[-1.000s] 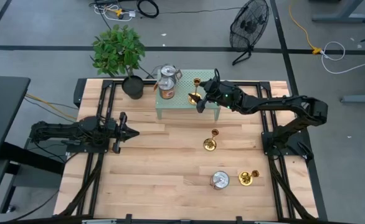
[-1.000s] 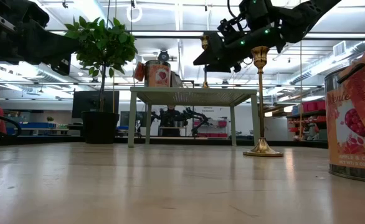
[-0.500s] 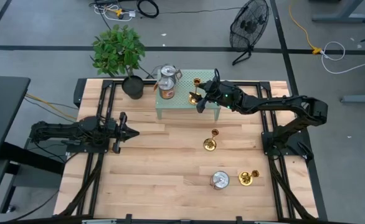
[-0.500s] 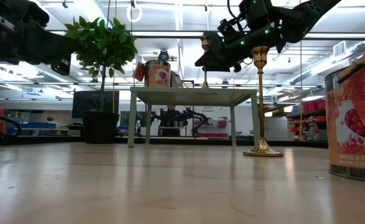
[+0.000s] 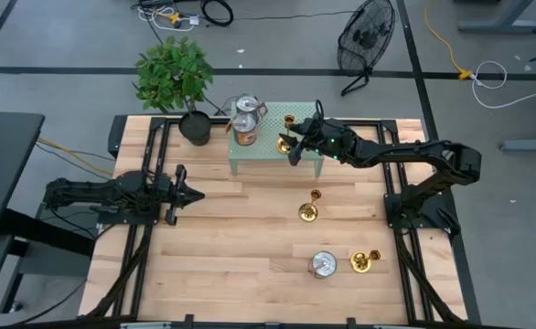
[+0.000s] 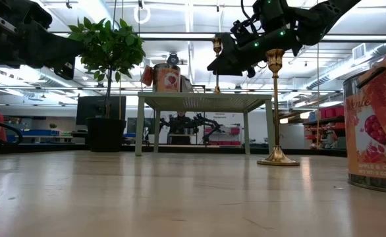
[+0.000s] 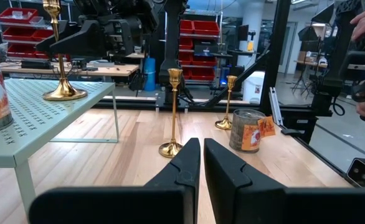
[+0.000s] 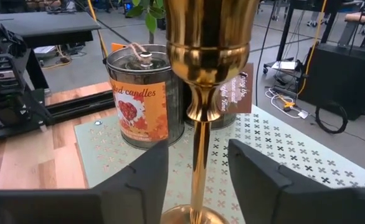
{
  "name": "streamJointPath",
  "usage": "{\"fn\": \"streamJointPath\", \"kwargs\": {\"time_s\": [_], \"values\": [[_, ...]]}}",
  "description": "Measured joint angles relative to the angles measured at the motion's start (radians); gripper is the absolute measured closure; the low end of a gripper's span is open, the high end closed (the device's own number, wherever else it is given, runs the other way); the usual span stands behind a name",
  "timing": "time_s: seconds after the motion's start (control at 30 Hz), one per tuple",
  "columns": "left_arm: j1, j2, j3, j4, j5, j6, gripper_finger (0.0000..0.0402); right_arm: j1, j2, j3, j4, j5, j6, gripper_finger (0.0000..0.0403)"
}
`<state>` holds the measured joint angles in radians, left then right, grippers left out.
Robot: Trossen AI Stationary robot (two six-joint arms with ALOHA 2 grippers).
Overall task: Pick & Place candle stick holders
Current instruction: Put the top left gold candle holder on the shelf
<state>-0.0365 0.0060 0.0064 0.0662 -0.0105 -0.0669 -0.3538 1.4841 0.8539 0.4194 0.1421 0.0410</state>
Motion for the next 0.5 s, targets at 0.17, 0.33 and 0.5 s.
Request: {"fn": "streamJointPath", "kwargs": {"time_s": [0.17,0.33,0.5], "values": [[0.000,0.000,0.000,0.000,0.000,0.000,0.0371,0.000,0.000,0.000,0.000,0.000,0.000,0.0257],[0.000,0.000,0.000,0.000,0.000,0.000,0.0371,0.000,0.000,0.000,0.000,0.000,0.000,0.0274],[0.000,0.000,0.000,0.000,0.000,0.000,0.0371,0.000,0.000,0.000,0.000,0.000,0.000,0.0288]]}}
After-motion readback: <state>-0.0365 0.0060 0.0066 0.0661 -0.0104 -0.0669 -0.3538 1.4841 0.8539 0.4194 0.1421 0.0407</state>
